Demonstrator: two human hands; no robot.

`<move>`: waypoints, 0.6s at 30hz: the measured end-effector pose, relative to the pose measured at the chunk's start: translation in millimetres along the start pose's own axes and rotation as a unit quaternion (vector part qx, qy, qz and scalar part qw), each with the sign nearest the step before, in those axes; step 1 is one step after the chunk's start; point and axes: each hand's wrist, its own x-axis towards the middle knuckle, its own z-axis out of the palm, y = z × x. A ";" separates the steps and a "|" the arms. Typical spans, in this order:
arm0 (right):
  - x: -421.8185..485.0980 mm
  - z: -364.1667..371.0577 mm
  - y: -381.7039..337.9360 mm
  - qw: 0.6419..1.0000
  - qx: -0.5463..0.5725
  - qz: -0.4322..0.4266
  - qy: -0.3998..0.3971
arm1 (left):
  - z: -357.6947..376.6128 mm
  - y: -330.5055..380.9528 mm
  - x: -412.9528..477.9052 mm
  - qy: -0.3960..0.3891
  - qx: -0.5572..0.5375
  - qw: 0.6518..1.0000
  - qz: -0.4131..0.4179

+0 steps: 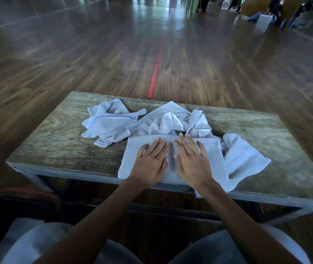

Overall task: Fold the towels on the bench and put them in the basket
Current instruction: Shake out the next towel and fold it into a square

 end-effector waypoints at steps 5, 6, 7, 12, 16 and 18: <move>-6.2 13.9 21.0 0.986 -0.028 -0.001 -0.165 | 8.2 -17.1 -5.0 -0.075 0.030 0.996 -0.024; -7.0 14.7 30.0 0.983 -0.035 0.008 -0.178 | 7.0 -18.7 -3.9 -0.084 0.024 0.996 -0.030; -7.1 13.2 38.3 0.982 -0.044 0.011 -0.184 | 6.1 -20.1 -2.2 -0.095 0.015 0.995 -0.041; -14.2 5.1 65.5 0.980 -0.099 0.048 -0.163 | -0.4 -30.0 -3.7 -0.119 0.000 0.987 -0.106; -20.9 -2.1 76.0 0.981 -0.108 0.049 -0.152 | -7.6 -40.0 -13.6 -0.096 0.007 0.988 -0.117; -21.4 -6.9 84.6 0.981 -0.116 0.039 -0.151 | -10.9 -45.2 -20.3 -0.094 -0.005 0.989 -0.117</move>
